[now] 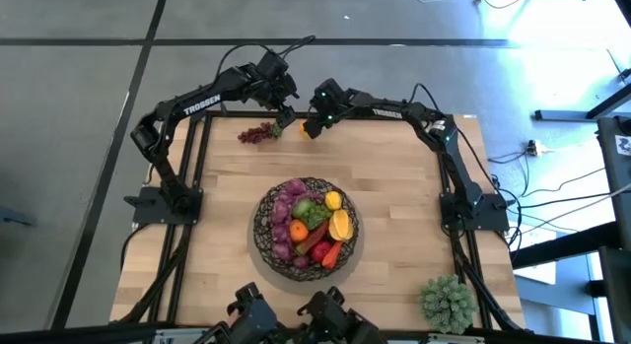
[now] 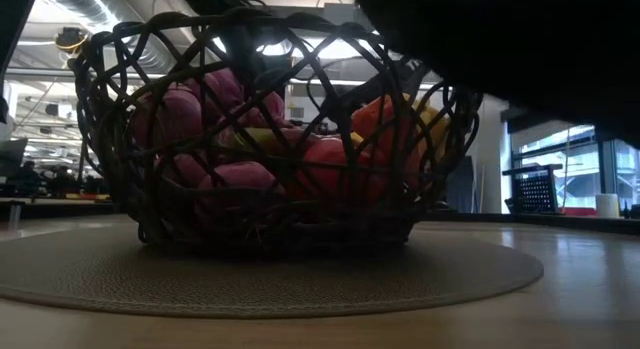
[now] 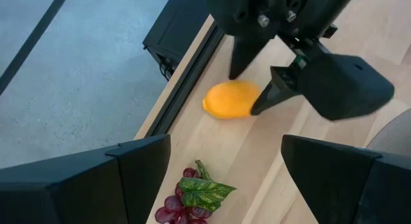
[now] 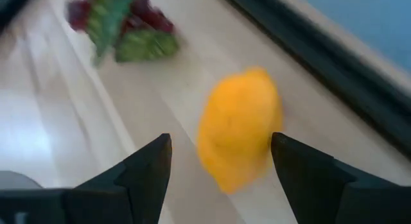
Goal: Build produce basket
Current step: Put the lemon into the mesh basket
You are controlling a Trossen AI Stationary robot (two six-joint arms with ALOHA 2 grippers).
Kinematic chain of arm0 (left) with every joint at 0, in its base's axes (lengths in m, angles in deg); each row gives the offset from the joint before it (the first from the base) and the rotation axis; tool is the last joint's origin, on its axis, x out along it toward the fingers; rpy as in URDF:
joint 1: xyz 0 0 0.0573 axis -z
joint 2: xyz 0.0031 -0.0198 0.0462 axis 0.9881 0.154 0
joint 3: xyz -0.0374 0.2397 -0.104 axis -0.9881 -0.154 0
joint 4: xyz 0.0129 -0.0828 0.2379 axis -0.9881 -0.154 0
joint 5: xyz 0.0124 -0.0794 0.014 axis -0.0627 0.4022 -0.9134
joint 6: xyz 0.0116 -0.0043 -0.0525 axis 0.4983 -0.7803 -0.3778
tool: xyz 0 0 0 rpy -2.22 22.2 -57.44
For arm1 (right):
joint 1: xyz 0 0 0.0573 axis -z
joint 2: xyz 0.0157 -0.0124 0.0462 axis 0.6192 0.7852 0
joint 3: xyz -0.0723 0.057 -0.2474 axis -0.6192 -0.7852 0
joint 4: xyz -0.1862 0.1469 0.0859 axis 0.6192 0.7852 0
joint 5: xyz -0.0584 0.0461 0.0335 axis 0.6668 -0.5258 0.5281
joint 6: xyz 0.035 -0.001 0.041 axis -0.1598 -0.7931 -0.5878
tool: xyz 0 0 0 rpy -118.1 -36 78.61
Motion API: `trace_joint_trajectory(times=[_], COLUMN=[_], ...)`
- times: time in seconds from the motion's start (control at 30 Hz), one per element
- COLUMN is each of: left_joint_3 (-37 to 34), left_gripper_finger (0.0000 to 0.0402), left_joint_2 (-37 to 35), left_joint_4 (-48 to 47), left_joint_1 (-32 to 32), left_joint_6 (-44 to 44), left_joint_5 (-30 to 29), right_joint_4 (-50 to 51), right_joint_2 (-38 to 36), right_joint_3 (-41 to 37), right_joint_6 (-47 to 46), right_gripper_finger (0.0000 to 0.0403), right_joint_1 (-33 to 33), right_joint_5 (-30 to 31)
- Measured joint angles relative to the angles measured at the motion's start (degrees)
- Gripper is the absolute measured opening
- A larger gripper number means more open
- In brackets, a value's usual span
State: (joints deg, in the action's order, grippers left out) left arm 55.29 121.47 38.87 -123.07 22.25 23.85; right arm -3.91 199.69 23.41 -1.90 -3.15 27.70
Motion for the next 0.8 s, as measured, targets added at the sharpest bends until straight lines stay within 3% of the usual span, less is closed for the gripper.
trace_joint_trajectory(times=[0.13, 0.33, 0.8], left_joint_3=[0.0, 0.0, 0.0], left_gripper_finger=[0.0289, 0.0289, 0.0289], left_joint_2=[0.0, 0.0, 0.0], left_joint_4=[0.0, 0.0, 0.0], left_joint_1=[0.0, 0.0, 1.6], left_joint_6=[0.0, 0.0, 0.5], left_joint_5=[0.0, 0.0, 0.0], right_joint_4=[-0.4, -0.2, -0.2], right_joint_2=[-0.2, -0.1, 2.6], right_joint_3=[0.7, 0.7, 2.1], right_joint_6=[1.5, 2.8, 2.8], right_gripper_finger=[0.0259, 0.0259, 0.0259], right_joint_1=[-1.5, -3.6, -3.9], right_joint_5=[8.1, 11.6, 9.5])
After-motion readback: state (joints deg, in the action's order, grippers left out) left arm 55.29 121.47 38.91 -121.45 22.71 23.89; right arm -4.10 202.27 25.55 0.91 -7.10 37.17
